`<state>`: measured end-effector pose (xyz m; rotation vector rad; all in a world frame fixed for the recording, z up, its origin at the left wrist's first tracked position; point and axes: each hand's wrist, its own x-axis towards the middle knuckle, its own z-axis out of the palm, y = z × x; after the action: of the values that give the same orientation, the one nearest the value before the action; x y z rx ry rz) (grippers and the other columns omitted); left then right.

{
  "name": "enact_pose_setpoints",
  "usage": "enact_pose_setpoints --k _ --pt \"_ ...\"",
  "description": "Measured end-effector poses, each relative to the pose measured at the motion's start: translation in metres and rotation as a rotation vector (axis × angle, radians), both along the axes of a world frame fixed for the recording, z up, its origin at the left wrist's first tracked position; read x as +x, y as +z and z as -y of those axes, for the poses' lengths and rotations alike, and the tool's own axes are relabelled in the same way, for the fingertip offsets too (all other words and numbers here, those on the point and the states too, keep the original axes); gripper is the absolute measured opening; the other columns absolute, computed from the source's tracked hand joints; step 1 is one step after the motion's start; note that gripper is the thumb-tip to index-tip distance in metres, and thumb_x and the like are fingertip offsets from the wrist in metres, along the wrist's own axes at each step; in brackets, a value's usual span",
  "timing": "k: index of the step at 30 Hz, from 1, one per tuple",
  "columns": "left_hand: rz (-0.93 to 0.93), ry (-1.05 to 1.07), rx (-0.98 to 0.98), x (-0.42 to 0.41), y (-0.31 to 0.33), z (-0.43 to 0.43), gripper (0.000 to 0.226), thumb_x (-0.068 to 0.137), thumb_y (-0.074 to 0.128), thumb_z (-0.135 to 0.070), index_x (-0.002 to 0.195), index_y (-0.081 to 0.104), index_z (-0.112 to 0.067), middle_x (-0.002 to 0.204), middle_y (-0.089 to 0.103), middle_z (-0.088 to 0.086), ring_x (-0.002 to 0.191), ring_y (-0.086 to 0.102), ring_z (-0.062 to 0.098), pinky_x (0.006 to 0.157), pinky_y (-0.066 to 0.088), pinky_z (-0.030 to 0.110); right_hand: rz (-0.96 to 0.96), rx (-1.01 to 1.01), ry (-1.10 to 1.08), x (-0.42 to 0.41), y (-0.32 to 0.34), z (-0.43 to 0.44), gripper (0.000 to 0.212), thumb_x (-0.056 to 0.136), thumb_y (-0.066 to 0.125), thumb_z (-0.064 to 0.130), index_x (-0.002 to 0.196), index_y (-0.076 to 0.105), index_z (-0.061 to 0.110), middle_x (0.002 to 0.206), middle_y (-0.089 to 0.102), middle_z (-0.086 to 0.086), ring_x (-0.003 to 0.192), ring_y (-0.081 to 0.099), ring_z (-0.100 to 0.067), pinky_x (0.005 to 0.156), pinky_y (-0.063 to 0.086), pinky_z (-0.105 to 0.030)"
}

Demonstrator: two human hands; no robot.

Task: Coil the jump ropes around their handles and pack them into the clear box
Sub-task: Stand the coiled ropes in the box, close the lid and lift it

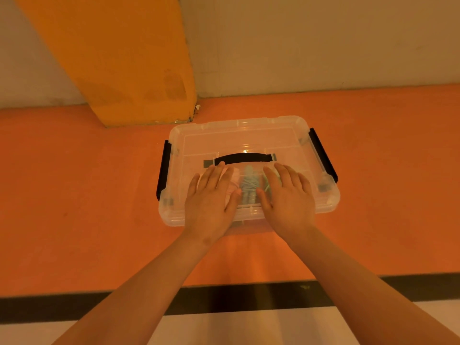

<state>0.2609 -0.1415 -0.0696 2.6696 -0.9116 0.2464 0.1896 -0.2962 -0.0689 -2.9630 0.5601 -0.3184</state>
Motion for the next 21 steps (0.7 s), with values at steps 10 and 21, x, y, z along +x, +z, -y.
enact_pose_setpoints --k 10,21 --pt "0.036 -0.108 0.120 -0.012 -0.025 -0.010 0.057 0.099 0.022 -0.052 0.146 0.034 -0.022 0.153 0.035 0.002 0.143 0.023 0.020 0.117 0.016 0.047 -0.124 0.079 0.011 -0.014 -0.008 -0.005 0.081 0.082 -0.008 0.058 0.149 0.024 0.024 0.157 0.018 -0.006 0.146 0.010 -0.023 0.118 0.008 -0.043" --pt "0.053 -0.092 0.026 -0.014 -0.014 -0.010 0.058 0.099 0.024 -0.050 0.148 0.029 -0.021 0.154 0.033 0.001 0.143 0.026 0.018 0.118 0.014 0.043 -0.019 0.083 0.002 -0.012 -0.003 -0.010 0.073 0.088 0.010 0.058 0.143 0.037 0.018 0.149 0.036 -0.012 0.141 0.027 -0.029 0.116 0.018 -0.048"
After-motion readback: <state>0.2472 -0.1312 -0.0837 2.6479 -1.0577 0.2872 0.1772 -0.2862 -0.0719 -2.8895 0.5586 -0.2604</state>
